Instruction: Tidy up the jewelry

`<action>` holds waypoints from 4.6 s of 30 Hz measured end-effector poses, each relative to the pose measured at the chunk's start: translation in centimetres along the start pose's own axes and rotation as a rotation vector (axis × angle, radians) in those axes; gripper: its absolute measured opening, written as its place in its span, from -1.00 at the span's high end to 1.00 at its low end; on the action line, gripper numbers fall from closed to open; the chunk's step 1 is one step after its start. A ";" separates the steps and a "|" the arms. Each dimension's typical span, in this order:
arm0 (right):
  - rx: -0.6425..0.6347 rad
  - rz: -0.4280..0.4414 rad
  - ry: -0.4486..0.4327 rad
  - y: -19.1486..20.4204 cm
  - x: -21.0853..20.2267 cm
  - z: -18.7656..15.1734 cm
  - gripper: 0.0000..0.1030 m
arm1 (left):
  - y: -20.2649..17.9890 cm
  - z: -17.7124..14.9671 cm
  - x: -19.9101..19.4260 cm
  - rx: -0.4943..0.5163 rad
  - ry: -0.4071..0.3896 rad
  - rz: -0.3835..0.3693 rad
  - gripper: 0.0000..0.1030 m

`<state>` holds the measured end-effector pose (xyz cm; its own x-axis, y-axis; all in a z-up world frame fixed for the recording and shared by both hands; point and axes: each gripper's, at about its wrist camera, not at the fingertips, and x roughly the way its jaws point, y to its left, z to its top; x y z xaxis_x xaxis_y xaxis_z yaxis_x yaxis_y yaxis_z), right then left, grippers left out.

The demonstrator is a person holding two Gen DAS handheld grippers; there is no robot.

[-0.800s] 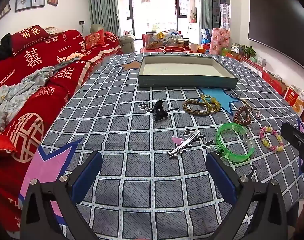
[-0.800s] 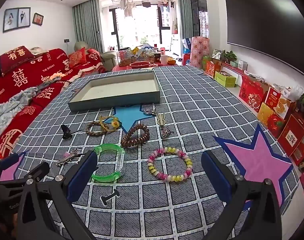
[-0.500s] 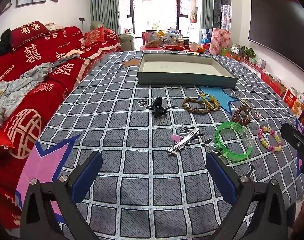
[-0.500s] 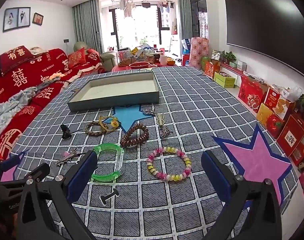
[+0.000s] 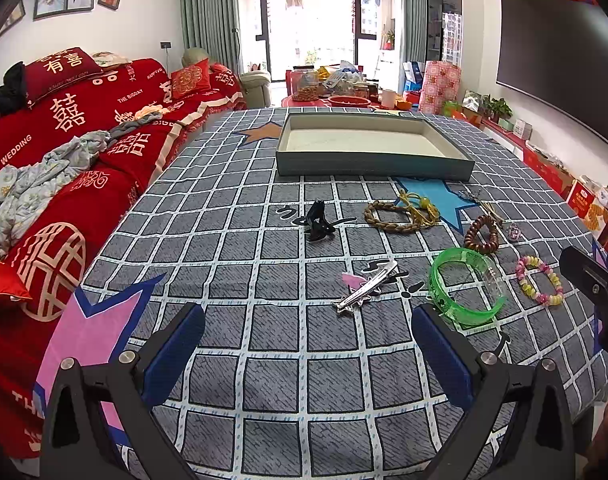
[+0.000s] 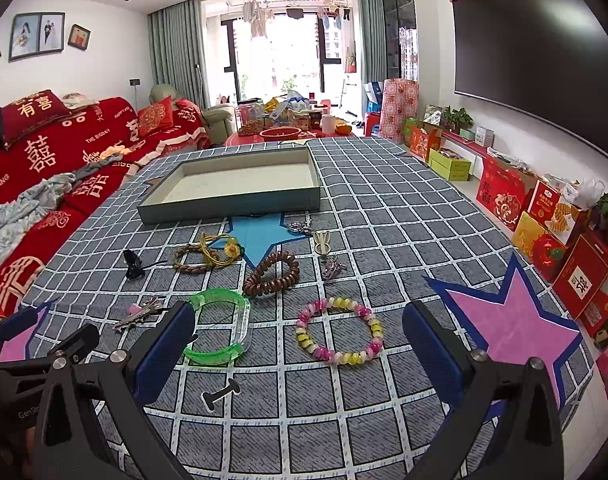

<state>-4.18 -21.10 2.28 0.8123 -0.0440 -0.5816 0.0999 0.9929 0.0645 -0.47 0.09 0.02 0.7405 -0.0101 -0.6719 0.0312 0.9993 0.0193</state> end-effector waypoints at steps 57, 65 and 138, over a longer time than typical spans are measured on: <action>-0.009 0.001 -0.017 0.8 -1.2 0.7 -1.00 | 0.1 0.1 -0.1 -0.004 -0.004 -0.002 -1.00; -0.008 0.003 -0.019 1.0 -1.1 0.6 -1.00 | 0.1 0.1 -0.1 -0.004 -0.004 -0.002 -1.00; 0.037 -0.059 0.241 -3.4 2.4 -0.9 -1.00 | -0.3 1.6 4.3 0.104 0.154 -0.105 -1.00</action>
<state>-3.07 -24.47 -0.06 0.6445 -0.0695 -0.7614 0.1677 0.9845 0.0521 3.80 -0.30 -1.71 0.6182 -0.1006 -0.7796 0.1781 0.9839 0.0143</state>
